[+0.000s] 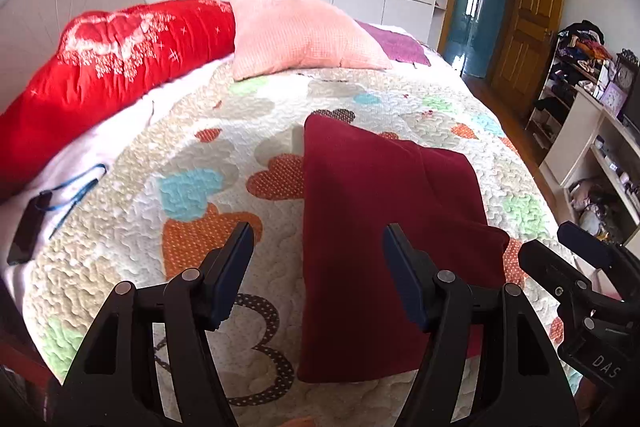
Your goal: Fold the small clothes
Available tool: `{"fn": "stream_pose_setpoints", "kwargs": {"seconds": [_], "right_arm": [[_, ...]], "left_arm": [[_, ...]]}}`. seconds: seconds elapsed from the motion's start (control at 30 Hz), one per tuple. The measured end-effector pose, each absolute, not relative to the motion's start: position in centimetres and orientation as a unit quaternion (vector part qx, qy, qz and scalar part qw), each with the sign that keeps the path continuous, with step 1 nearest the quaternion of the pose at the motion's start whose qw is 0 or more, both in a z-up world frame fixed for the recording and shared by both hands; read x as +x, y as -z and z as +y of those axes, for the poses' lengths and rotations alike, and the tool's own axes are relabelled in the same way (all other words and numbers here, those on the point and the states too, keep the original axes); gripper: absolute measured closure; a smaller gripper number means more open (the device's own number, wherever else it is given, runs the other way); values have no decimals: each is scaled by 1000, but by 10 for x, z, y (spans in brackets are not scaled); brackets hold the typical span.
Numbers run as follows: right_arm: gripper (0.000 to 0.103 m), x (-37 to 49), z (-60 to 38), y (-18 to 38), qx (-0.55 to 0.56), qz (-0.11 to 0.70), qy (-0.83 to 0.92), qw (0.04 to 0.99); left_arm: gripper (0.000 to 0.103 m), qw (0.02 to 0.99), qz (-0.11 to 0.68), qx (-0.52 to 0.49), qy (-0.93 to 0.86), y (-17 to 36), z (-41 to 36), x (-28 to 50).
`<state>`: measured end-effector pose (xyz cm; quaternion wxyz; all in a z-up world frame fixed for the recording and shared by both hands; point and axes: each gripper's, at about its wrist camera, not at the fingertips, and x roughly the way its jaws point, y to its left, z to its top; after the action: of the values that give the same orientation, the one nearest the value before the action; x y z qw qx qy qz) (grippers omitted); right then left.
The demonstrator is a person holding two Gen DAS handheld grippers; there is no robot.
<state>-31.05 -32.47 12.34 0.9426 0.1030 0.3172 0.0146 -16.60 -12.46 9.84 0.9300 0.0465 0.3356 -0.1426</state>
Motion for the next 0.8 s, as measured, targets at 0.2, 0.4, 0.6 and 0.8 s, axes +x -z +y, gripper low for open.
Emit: {"fn": "stream_pose_setpoints", "kwargs": {"seconds": [0.2,0.4,0.6,0.8], "right_arm": [[34,-317,-322,-124,102,317,-17,943],[33,-317,-323,-120,99,320,-11,942],[33,-314,-324,-117,105,324,-12,940],[33,-310,-323,-111,106,332,-17,937]], "left_arm": [[36,938,310,64,143,-104,-126,-178],[36,938,310,60,141,-102,-125,-179],[36,939,308,59,139,-101,-125,-180],[36,938,312,61,140,-97,-127,-178]]}}
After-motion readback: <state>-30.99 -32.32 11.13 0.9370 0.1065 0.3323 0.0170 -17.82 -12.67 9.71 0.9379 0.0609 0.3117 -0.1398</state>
